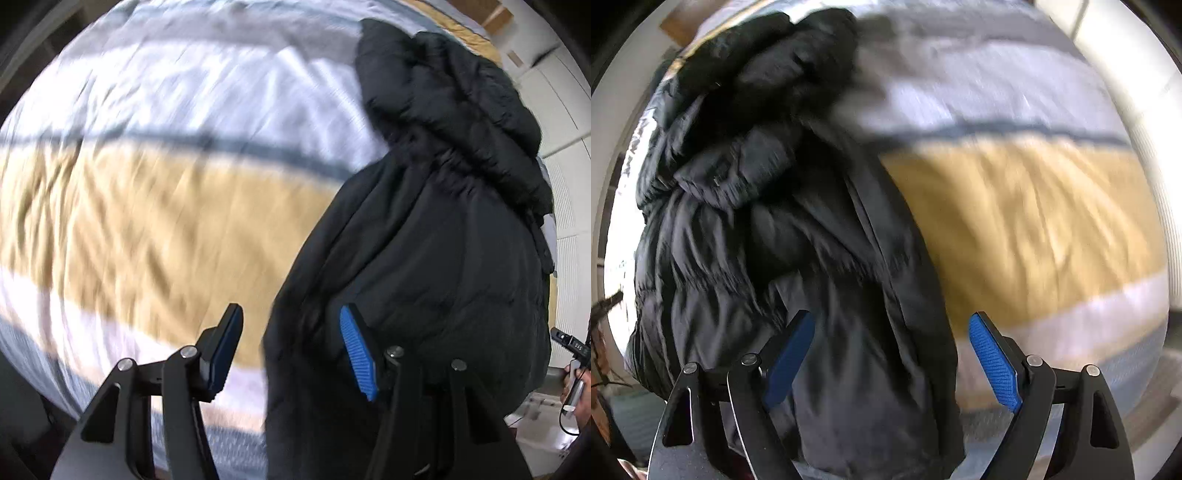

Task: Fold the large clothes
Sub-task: 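Lift the coat hem with both tools and fold it toward the hood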

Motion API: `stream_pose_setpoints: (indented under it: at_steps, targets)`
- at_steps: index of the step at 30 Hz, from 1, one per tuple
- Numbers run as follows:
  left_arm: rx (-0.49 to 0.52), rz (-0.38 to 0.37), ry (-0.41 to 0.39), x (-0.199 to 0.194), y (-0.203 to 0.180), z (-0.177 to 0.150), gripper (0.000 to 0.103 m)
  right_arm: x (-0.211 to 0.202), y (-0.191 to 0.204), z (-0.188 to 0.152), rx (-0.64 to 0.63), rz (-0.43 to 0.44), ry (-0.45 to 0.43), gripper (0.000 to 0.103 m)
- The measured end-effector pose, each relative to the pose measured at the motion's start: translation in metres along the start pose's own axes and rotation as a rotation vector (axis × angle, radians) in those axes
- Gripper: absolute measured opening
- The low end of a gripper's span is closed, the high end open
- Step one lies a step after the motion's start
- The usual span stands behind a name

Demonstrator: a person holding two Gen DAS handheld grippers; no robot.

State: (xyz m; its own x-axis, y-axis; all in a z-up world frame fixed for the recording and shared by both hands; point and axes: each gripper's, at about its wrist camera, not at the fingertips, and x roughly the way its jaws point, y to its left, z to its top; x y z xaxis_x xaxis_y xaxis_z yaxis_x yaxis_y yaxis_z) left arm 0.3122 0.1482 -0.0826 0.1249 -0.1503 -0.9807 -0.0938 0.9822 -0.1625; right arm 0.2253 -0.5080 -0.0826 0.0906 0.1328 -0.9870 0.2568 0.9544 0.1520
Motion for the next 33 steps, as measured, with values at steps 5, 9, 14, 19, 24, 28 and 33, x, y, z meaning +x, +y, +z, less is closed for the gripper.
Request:
stream_pose_setpoints:
  at_steps: [5,9,14,19,24,28,33]
  targets:
    - [-0.056,-0.047,0.062,0.014,0.024,-0.035,0.053,0.017,-0.005,-0.02,0.049,-0.008,0.054,0.085]
    - [-0.077,-0.084,0.087,0.02,0.031,-0.049,0.053,0.029,-0.012,-0.027,0.082,-0.008,0.075,0.086]
    - [-0.067,-0.1,0.052,0.014,0.023,-0.058,0.053,0.039,-0.018,-0.035,0.098,-0.011,0.081,0.086]
    - [-0.036,-0.089,0.02,0.014,0.005,-0.067,0.053,0.047,-0.022,-0.049,0.112,-0.004,0.092,0.087]
    - [0.022,-0.048,-0.013,0.016,-0.014,-0.079,0.053,0.058,-0.02,-0.063,0.114,-0.008,0.125,0.087]
    - [0.07,-0.01,-0.038,0.017,-0.027,-0.086,0.053,0.064,-0.014,-0.065,0.118,-0.014,0.138,0.087]
    - [0.089,0.017,-0.058,0.018,-0.039,-0.093,0.053,0.065,0.001,-0.062,0.116,-0.025,0.15,0.088]
